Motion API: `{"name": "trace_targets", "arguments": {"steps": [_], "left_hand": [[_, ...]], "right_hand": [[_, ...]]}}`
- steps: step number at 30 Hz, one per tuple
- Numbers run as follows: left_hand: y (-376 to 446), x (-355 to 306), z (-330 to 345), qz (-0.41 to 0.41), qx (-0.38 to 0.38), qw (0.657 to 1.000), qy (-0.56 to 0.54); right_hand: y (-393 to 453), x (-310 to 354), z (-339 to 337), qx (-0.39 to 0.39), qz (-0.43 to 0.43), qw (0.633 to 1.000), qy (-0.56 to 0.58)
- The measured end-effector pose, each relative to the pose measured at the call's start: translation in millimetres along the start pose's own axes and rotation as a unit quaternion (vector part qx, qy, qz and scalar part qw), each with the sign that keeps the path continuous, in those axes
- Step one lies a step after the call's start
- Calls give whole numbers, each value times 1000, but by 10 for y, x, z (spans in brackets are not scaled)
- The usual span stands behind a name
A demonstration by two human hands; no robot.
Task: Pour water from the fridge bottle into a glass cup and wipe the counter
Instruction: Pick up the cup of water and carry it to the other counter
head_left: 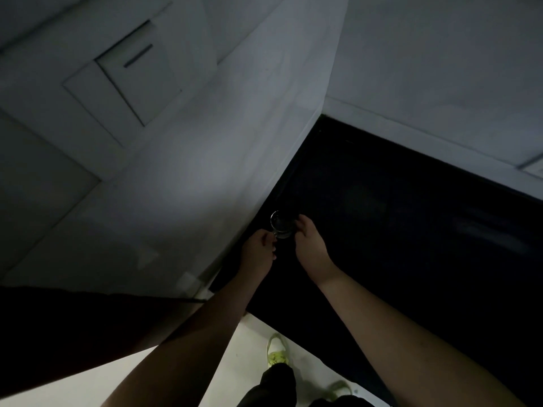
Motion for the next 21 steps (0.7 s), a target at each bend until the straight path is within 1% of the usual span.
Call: {"name": "trace_targets", "arguments": {"steps": [6,10,13,17,21], "left_hand": [[-23,-90,-67,9,-24,1000,14],[-125,-72,-122,6,-31,999,4],[-229,-81,-199,17,-30,999,11],[-319,-75,-280,17,-29,999,11],[-380,-64,-320,17,-17,999,26]], "right_hand": [[-1,33,57,33,-4,999,-23],[-31,77,122,86,-8,995,-46],[-38,72,132,74,-25,995,-67],[-80,66,124,79,-13,995,-63],[-185,45,51,76,-18,995,-57]]}}
Point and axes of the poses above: each hand's wrist, its own y-axis towards the middle knuckle, its own z-axis out of the palm, x = y × z, the point moved 6 cm from there along y, towards the middle knuckle, and after that the axes turned 5 degrees about z, right-handed, at the moved point
